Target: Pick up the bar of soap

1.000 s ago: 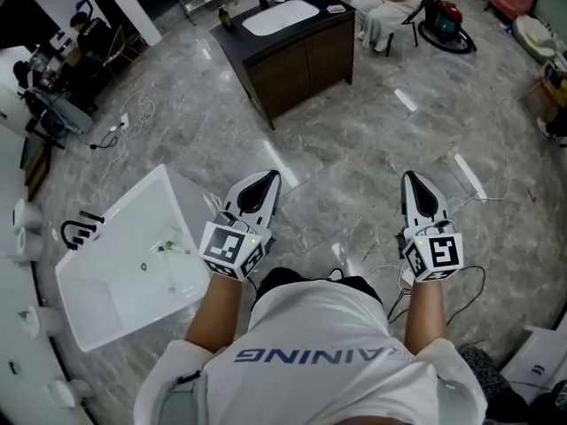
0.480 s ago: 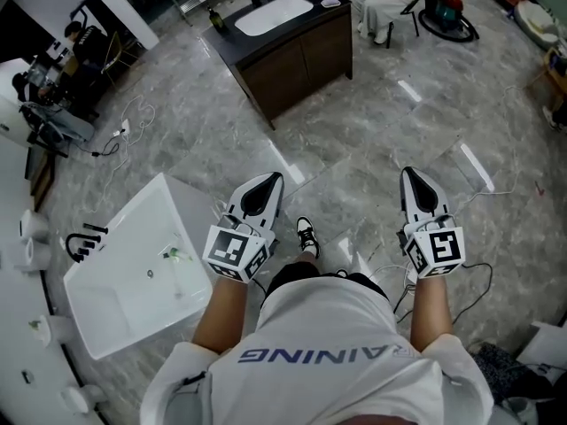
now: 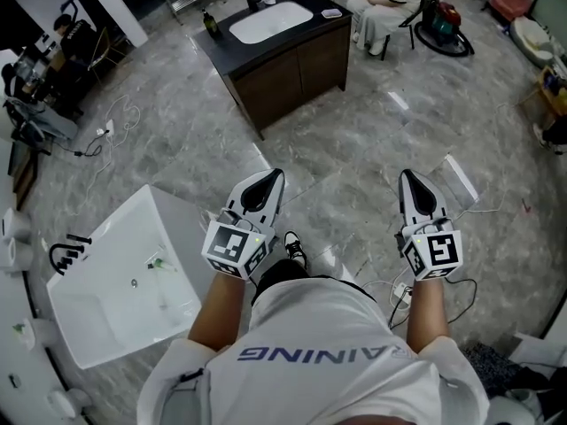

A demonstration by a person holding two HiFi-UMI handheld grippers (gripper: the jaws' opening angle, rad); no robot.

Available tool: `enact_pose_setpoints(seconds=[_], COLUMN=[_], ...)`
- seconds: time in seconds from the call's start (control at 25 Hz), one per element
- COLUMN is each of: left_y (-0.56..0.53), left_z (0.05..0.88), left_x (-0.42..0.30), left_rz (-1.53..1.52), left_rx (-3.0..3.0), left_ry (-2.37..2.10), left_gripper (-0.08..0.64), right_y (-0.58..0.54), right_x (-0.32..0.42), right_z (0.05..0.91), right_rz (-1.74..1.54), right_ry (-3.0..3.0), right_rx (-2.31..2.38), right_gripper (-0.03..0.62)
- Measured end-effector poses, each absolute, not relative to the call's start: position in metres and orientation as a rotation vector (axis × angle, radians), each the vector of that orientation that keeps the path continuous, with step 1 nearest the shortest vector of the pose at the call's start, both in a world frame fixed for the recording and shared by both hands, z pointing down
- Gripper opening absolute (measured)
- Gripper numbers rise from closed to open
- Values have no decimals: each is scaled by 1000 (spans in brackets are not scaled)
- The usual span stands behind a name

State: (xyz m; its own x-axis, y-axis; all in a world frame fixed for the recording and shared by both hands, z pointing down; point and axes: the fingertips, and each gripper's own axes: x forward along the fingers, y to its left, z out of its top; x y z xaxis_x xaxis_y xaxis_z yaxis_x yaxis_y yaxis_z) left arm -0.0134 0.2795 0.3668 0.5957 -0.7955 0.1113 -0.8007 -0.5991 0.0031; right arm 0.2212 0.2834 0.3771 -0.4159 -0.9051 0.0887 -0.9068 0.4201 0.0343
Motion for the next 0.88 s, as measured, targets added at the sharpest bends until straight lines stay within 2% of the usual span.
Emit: enact_pose_setpoints(seconds=[0.88], left_y=[111], left_z=[387], left_x=[-172], left_rz=[84], left_rx=[2662], left_ry=[-1397], left_gripper=[0], right_y=[99], right_x=[53], right_z=[372], right_rz=[-14], right_ry=[-2536], right_rx=[1507], right_gripper=[15])
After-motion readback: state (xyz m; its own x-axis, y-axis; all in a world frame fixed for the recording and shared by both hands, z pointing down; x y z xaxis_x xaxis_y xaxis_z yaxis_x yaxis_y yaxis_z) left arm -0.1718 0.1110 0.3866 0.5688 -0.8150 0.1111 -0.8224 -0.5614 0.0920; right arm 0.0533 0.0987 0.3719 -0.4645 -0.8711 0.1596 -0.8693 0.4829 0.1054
